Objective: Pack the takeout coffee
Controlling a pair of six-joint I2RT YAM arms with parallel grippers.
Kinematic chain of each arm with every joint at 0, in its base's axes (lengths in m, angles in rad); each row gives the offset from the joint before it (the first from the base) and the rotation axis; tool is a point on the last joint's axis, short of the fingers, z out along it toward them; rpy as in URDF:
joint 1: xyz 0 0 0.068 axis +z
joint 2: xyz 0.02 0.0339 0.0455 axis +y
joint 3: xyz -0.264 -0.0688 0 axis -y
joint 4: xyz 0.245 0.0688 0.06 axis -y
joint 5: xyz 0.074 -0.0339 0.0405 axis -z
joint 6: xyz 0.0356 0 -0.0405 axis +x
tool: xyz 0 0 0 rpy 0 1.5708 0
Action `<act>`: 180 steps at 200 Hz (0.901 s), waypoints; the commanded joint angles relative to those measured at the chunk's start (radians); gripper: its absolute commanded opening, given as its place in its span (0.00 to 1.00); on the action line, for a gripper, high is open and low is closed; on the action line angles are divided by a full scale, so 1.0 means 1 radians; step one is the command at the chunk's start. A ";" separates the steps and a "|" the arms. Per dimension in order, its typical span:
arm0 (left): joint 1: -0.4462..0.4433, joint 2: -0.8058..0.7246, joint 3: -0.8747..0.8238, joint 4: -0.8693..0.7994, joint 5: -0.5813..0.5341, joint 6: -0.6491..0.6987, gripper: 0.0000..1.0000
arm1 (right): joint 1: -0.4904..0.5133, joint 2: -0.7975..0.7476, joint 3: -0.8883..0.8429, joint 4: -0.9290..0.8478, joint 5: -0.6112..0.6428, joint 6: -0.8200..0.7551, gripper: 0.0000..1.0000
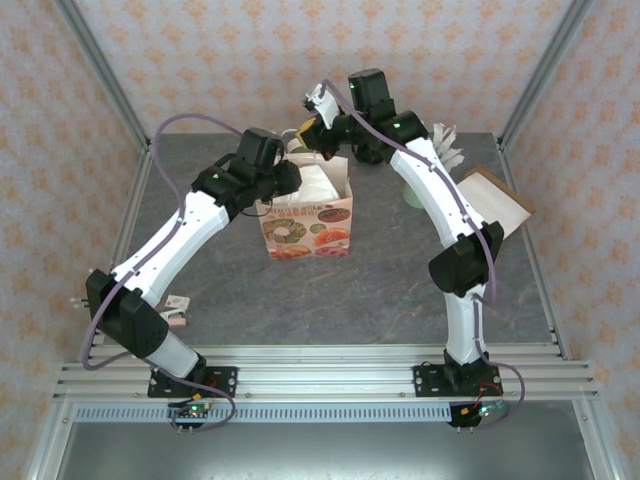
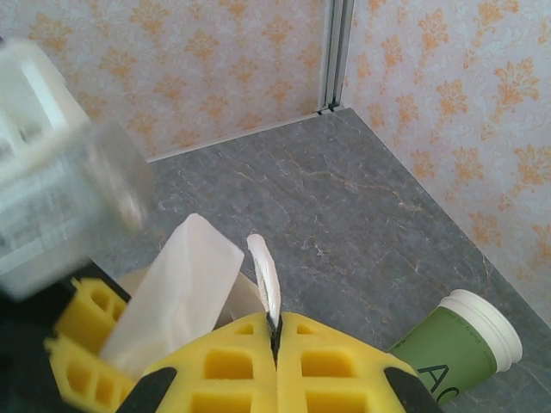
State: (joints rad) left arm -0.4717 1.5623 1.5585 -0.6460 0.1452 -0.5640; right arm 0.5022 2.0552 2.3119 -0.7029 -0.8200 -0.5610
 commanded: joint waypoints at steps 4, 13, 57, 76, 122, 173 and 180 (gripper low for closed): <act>-0.022 0.014 0.002 -0.070 0.001 0.071 0.34 | -0.004 0.004 0.039 -0.002 -0.006 0.028 0.00; -0.020 0.008 0.002 -0.087 -0.030 0.076 0.43 | -0.004 0.003 0.037 -0.001 0.003 0.030 0.00; -0.008 -0.123 0.052 -0.035 -0.002 0.134 0.74 | -0.004 -0.002 0.037 0.001 0.020 0.031 0.07; 0.023 -0.177 0.073 -0.055 -0.047 0.143 0.84 | -0.004 -0.011 0.039 -0.001 0.042 0.053 0.29; 0.193 -0.331 0.026 -0.119 -0.305 0.144 1.00 | -0.052 -0.194 -0.135 -0.031 0.096 -0.004 0.65; 0.322 -0.378 -0.221 0.072 -0.573 0.367 1.00 | -0.171 -0.613 -0.757 0.519 0.470 0.279 0.99; 0.341 -0.374 -0.276 0.122 -0.602 0.388 1.00 | -0.191 -0.660 -0.851 0.597 0.567 0.342 0.99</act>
State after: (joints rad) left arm -0.1612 1.1580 1.4307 -0.6506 -0.2642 -0.3248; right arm 0.3523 1.5578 1.7031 -0.4709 -0.5716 -0.4286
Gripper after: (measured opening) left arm 0.998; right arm 0.993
